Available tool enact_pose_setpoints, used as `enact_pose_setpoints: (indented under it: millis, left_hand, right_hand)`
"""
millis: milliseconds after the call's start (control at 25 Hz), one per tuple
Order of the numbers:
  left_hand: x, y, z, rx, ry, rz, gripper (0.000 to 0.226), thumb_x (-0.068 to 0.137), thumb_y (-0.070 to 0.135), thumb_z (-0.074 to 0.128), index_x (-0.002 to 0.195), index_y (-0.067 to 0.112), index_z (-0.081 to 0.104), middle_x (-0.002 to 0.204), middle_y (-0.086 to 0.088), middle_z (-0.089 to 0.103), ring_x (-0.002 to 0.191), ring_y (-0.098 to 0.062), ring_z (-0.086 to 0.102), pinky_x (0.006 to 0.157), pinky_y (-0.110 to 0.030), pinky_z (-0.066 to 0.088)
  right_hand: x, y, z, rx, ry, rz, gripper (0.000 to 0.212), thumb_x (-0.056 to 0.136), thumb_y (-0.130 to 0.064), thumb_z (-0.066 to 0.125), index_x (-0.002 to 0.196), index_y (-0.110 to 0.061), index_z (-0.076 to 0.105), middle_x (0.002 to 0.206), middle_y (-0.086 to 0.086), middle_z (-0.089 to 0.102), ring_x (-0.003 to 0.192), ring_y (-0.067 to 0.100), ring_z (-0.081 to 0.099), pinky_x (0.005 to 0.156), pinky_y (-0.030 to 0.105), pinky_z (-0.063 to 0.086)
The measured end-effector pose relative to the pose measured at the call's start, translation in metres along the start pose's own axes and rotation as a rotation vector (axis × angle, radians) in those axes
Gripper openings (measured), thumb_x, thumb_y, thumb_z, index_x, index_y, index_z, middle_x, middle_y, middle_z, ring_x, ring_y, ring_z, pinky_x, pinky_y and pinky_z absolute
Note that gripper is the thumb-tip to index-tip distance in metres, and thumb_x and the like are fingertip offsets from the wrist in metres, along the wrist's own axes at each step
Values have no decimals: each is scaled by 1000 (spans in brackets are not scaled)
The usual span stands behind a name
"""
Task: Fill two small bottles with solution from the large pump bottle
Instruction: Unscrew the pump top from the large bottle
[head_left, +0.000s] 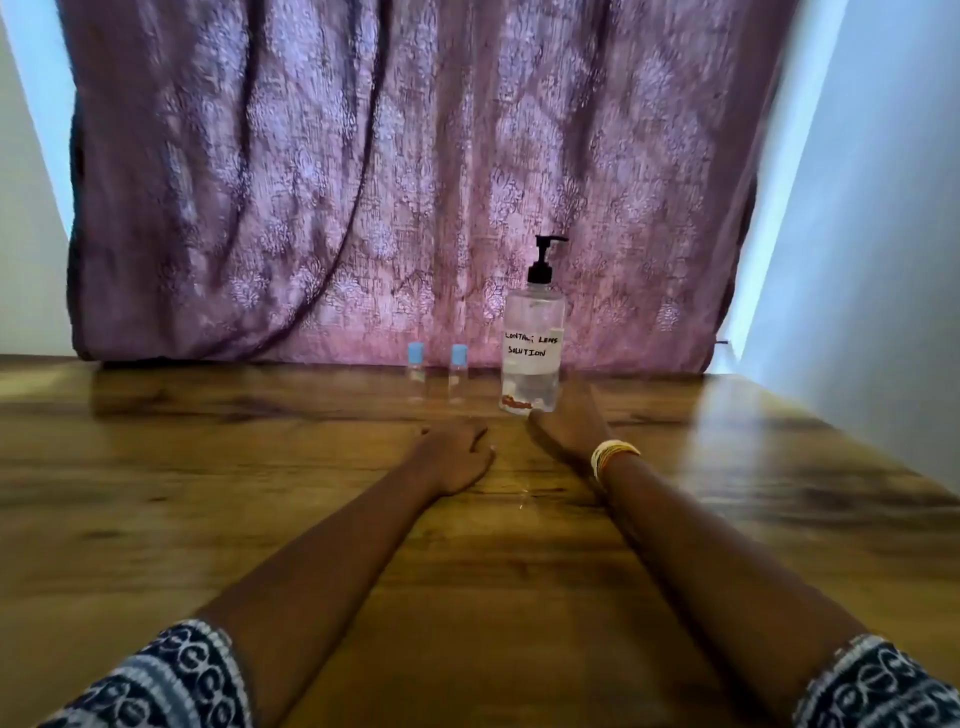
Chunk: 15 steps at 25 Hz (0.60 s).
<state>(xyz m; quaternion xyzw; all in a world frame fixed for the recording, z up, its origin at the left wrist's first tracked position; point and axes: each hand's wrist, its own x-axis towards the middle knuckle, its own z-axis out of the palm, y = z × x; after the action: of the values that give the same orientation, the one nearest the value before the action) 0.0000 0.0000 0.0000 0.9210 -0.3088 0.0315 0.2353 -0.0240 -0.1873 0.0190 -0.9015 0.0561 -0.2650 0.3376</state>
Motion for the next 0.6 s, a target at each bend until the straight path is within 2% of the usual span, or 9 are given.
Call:
enact_pose_setpoints:
  millis: [80, 160, 200, 280, 320, 400, 520, 600]
  left_hand:
    - [8, -4, 0, -18, -1, -3, 52, 93, 44, 48, 142, 26, 41, 150, -8, 43, 134, -29, 41, 110, -51, 31]
    - [10, -10, 2, -43, 9, -3, 53, 91, 45, 50, 141, 29, 43, 148, -6, 46, 132, -28, 43, 109, -52, 33]
    - [12, -11, 3, -34, 10, 2, 53, 91, 46, 50, 141, 30, 43, 147, -5, 47, 132, -27, 43, 108, -53, 34]
    - [15, -14, 6, 2, 16, 13, 53, 91, 47, 50, 140, 30, 43, 146, -4, 47, 131, -27, 43, 108, -54, 34]
    - [16, -14, 7, -2, 16, 11, 53, 90, 47, 50, 140, 29, 43, 146, -5, 48, 130, -27, 44, 108, -55, 33]
    - [16, -15, 5, -58, 21, -4, 53, 89, 45, 52, 138, 29, 44, 142, -5, 50, 127, -27, 47, 107, -54, 35]
    - [10, -11, -1, -436, 63, -25, 56, 88, 36, 58, 140, 29, 38, 138, -4, 51, 114, -22, 52, 90, -39, 47]
    - [6, -6, -15, -728, 126, -3, 59, 93, 27, 57, 145, 23, 31, 137, -8, 49, 111, -23, 55, 83, -36, 53]
  right_hand:
    - [17, 1, 2, 81, 9, -15, 61, 74, -11, 81, 125, 3, 49, 126, 18, 60, 111, 26, 59, 92, 29, 44]
    - [29, 0, 4, 184, -24, -5, 62, 67, -13, 87, 120, -1, 58, 119, 15, 67, 105, 21, 65, 96, 37, 52]
    - [33, 5, 9, 223, -33, 0, 60, 64, -16, 89, 117, -6, 62, 115, 11, 70, 102, 20, 68, 94, 42, 55]
    - [36, 13, 13, 265, -32, 33, 56, 60, -24, 92, 109, -20, 65, 112, 2, 71, 100, 18, 68, 92, 42, 56]
    - [35, 16, 12, 268, -21, 73, 60, 56, -31, 93, 107, -24, 61, 113, 0, 69, 100, 17, 66, 92, 39, 56]
    - [34, 21, 10, 252, -28, 135, 78, 49, -43, 93, 114, -21, 56, 118, 1, 65, 104, 19, 62, 91, 36, 54]
    - [23, 15, 8, 239, -116, 86, 90, 47, -42, 93, 125, -16, 56, 125, 3, 65, 111, 22, 62, 97, 44, 53]
    - [8, 8, 8, 274, -174, 34, 91, 46, -42, 94, 126, -17, 57, 125, 3, 66, 113, 22, 62, 99, 47, 52]
